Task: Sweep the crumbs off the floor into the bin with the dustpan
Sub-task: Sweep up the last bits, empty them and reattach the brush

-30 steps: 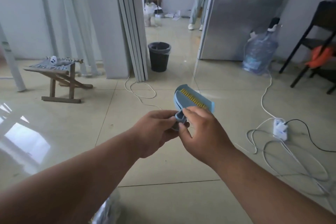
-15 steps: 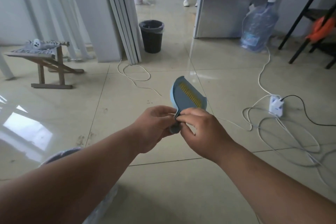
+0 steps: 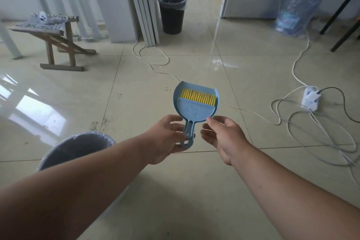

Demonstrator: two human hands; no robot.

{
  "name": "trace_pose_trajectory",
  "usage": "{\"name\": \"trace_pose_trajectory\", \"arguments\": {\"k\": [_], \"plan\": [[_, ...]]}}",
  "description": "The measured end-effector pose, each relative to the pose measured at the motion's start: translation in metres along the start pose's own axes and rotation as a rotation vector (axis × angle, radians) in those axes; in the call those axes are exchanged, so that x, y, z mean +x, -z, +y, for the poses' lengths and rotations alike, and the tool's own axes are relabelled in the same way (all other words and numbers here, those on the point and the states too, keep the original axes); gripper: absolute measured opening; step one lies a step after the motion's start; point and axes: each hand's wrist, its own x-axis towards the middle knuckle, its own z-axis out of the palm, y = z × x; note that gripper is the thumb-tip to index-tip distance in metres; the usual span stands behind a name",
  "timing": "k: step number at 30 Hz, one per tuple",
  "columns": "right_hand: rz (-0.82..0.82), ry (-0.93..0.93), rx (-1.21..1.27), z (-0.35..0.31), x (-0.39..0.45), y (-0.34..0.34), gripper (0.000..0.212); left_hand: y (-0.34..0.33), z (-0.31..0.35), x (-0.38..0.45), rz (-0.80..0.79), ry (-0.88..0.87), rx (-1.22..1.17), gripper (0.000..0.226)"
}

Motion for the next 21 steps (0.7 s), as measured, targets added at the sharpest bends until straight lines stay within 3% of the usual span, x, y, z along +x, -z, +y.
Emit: {"name": "trace_pose_trajectory", "arguments": {"k": [5, 10, 15, 21], "plan": [[-0.025, -0.096, 0.056, 0.027, 0.015, -0.009, 0.012, 0.018, -0.018, 0.007, -0.064, 0.052, 0.128, 0.072], [0.050, -0.146, -0.036, 0.068, 0.043, -0.007, 0.011, 0.041, -0.032, 0.025, -0.002, 0.113, 0.189, 0.046], [0.066, -0.179, -0.187, 0.110, 0.065, 0.007, 0.009, 0.037, -0.065, 0.057, 0.108, 0.137, 0.253, 0.044], [0.054, -0.272, -0.348, 0.162, 0.086, 0.037, 0.010, 0.038, -0.114, 0.099, 0.232, 0.237, 0.356, 0.017]]}}
